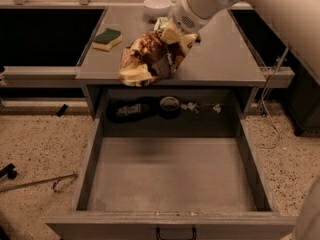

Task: Pick brown chip bag from top drawer and place on counter

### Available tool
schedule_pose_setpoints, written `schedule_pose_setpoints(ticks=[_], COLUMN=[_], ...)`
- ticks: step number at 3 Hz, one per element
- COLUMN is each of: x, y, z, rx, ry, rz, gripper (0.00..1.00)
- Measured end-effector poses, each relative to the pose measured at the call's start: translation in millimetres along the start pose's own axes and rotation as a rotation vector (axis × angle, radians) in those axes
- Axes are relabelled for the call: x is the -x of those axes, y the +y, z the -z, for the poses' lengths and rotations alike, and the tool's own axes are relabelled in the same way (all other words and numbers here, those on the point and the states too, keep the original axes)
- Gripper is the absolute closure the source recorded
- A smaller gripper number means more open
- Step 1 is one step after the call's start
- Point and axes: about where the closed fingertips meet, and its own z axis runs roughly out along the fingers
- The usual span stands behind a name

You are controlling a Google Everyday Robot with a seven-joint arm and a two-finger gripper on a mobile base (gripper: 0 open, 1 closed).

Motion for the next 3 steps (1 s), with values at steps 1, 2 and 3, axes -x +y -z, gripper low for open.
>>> schedule_pose_setpoints(ticks=[1,2,3], x=[-3.5,-30.6,-72.3], y=[-37.8,-49.8,-44.3], z=[0.5,-3.9,-11.9], rx=[-0.175,-0.256,-0.268], ry=[0.061,0.119,0.168], rz=[-0.074,-0.199,-0.389], gripper=[1.0,1.0,1.0])
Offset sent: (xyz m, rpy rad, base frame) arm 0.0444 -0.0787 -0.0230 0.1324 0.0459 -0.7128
